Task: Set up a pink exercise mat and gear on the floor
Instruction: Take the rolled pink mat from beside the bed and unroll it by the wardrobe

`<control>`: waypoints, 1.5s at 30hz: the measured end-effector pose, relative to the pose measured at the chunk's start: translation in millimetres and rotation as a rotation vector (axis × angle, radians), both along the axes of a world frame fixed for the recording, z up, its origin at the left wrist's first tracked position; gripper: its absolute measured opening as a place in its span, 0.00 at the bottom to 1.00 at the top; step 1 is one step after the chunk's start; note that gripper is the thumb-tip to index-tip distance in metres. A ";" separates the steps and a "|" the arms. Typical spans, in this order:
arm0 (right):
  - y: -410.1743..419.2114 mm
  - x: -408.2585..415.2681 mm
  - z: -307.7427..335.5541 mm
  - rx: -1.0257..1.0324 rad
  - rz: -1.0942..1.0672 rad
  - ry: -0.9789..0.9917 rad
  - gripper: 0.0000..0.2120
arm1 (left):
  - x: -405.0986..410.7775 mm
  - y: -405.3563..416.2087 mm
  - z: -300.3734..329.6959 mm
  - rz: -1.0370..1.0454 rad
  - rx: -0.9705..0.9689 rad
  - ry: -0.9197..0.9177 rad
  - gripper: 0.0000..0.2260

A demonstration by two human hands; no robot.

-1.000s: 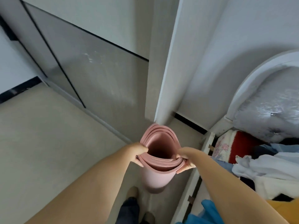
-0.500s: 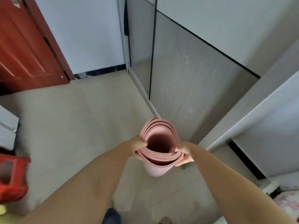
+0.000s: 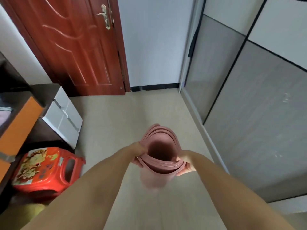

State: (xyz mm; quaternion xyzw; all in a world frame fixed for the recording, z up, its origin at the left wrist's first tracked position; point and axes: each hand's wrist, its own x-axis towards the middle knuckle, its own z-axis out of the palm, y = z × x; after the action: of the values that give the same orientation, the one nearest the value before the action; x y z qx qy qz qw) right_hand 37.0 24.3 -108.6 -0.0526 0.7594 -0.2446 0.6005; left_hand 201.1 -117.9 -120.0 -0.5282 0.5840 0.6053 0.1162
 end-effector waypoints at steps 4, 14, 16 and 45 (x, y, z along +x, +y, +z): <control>-68.6 13.9 2.9 -0.033 0.081 -0.037 0.19 | 22.8 -59.7 10.6 0.053 -0.034 -0.011 0.17; -249.4 -27.5 9.3 -0.058 0.363 0.008 0.18 | 5.3 -200.4 10.5 0.237 0.004 -0.020 0.17; -281.3 -41.7 10.2 -0.051 0.405 0.035 0.18 | -4.5 -224.7 12.2 0.270 0.032 -0.014 0.18; -697.1 -240.5 3.0 -0.035 -0.074 0.012 0.15 | -251.1 -716.0 15.5 -0.181 0.019 -0.005 0.17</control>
State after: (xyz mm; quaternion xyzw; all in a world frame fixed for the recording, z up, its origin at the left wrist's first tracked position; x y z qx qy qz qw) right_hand -203.5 -672.8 -105.6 -0.0364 0.7601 -0.2798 0.5854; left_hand -50.0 -834.0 -104.5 -0.4735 0.6232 0.5967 0.1771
